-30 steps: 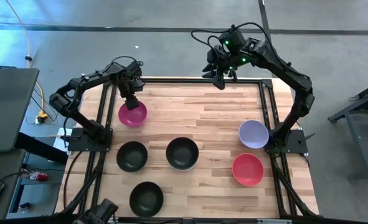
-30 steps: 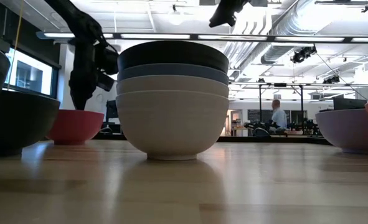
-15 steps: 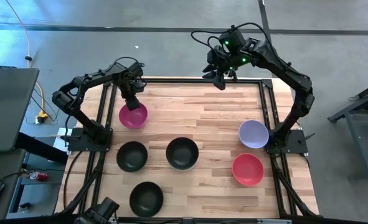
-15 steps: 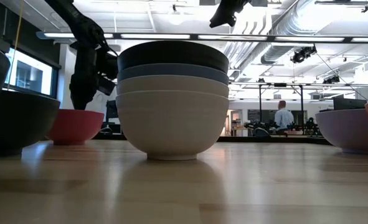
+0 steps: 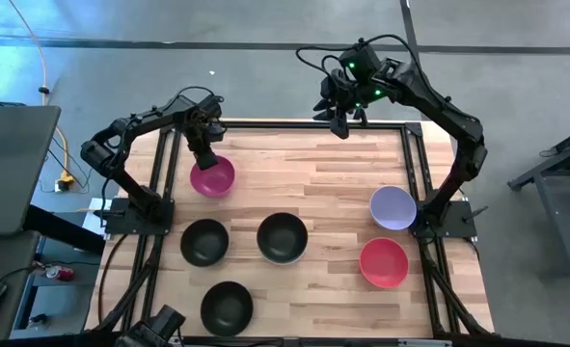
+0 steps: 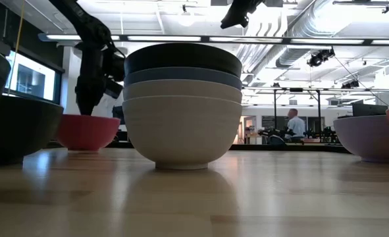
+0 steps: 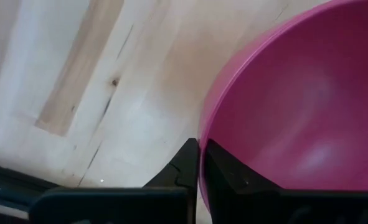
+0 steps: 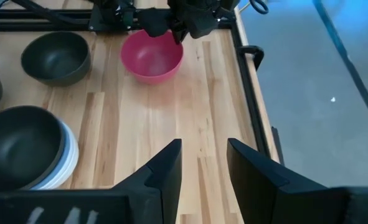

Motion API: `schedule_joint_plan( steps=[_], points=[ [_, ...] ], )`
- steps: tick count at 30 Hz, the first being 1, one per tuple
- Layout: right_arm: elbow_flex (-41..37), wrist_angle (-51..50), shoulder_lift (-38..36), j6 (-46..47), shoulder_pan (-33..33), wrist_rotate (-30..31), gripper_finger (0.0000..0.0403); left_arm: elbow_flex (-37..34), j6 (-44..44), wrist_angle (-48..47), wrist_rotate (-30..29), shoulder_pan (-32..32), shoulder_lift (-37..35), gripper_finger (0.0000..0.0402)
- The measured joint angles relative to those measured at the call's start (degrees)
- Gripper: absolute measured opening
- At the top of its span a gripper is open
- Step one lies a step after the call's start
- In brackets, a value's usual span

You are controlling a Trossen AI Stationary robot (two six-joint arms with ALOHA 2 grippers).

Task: Nest bowls inside each other
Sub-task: Stack the pink bowl on top of the black bowl

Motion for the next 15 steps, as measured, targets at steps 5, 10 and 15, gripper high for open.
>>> schedule_joint_plan(
  steps=[5, 10, 15],
  points=[
    [0.0, 1.0, 0.0, 0.0, -1.5, 0.0, 0.0119, 5.2, -0.9, -5.3, 0.0, 0.0, 0.0, 0.0002],
    [0.0, 0.9, 0.0, 0.0, -2.6, 0.0, 0.0119, 11.2, -1.5, -9.5, 3.1, -0.8, 0.0, 0.0001],
    [0.0, 0.8, 0.0, -0.5, -5.0, 0.1, 0.0119, 16.4, -3.0, -11.9, 3.8, -4.3, 0.0, 0.0001]
  ],
)
